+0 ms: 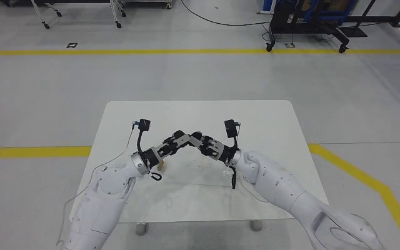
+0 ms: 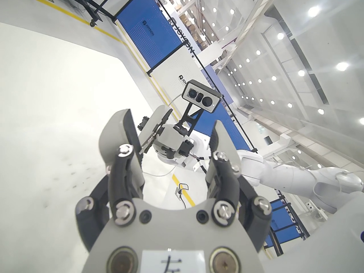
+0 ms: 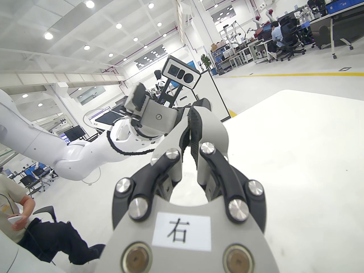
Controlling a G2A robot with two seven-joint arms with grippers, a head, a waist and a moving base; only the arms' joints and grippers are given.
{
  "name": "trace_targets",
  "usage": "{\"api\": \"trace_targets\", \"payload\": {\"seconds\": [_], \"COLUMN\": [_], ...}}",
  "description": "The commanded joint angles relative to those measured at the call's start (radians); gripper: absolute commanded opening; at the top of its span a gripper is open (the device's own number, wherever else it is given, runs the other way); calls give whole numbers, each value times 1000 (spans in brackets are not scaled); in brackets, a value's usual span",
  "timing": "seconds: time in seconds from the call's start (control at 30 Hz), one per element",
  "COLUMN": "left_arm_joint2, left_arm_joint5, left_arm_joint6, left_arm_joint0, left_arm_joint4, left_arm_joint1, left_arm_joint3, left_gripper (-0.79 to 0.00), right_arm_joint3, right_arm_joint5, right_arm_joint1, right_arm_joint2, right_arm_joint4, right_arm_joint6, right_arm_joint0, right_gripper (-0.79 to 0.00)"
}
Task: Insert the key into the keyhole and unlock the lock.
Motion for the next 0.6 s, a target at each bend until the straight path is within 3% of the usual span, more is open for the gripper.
{"api": "trace_targets", "payload": {"seconds": [0.0,0.4,0.53,0.57], "left_arm_joint2": [1,3,8,10], "left_arm_joint5": [1,-7,-13,-14], "left_arm_joint6": [-2,23,28,29], "left_arm_joint0": [-1,8,11,11], "left_arm_joint4": [5,51,60,62], "left_arm_joint1": [1,7,8,8], "left_arm_joint3": [1,14,10,9], "left_gripper": [-474,-557,-711,-785], "right_arm_joint3": [2,8,10,10], "right_arm_joint5": [0,0,0,0], "right_arm_joint1": [3,20,22,23], "right_arm_joint2": [-14,-84,-108,-113], "right_arm_joint4": [7,8,15,18], "right_arm_joint6": [-16,-101,-116,-121], "right_arm_joint0": [6,35,45,47], "right_gripper": [-785,-785,-785,-785]}}
